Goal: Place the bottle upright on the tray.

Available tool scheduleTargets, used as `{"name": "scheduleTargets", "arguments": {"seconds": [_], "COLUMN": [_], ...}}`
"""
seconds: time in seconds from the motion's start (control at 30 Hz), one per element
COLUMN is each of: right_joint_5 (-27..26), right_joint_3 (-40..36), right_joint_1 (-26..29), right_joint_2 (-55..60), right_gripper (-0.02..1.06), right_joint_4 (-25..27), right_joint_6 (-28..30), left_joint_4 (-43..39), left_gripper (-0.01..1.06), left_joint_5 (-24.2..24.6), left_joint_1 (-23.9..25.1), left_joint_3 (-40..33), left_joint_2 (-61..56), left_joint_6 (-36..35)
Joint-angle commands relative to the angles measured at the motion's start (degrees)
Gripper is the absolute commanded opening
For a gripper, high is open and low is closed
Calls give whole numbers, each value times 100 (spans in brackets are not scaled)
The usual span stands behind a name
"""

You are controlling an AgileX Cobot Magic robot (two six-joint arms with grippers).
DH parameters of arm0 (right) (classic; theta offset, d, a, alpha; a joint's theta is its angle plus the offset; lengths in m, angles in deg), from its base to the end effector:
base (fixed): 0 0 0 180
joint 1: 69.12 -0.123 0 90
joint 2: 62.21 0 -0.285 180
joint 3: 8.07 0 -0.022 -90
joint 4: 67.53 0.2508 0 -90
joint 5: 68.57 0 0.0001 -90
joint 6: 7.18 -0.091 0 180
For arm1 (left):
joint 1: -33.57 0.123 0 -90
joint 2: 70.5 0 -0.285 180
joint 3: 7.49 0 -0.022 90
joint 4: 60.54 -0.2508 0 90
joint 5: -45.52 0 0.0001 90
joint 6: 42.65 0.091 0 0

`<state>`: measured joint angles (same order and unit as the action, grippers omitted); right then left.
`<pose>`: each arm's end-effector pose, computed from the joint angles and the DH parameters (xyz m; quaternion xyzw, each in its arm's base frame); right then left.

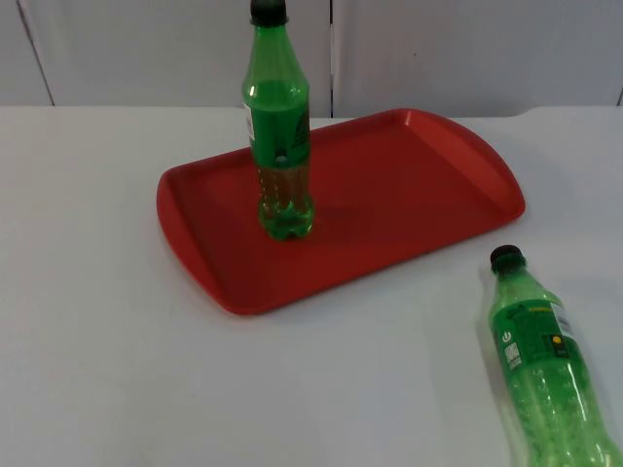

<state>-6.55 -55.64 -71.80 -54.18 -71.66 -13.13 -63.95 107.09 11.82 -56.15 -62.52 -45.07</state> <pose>-0.0070 -0.0061 0.2806 0.0264 0.8545 0.0031 0.5188 -0.0027 0.0062 0.2759 0.1427 0.8458 -0.0784 0.5081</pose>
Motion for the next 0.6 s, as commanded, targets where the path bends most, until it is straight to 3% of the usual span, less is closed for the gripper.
{"name": "scheduleTargets", "arguments": {"seconds": [0.0, 0.57], "right_joint_5": [-14, -14], "right_joint_3": [-8, -8], "right_joint_1": [15, 15], "right_joint_2": [-24, -24], "right_gripper": [105, 105], "right_joint_4": [-24, 4], "right_joint_6": [18, 91], "left_joint_4": [-10, -10], "left_gripper": [105, 105], "left_joint_5": [-7, -7], "left_joint_1": [-34, -34], "left_joint_3": [-22, -22], "left_joint_2": [-20, -20], "left_joint_6": [0, 0]}}
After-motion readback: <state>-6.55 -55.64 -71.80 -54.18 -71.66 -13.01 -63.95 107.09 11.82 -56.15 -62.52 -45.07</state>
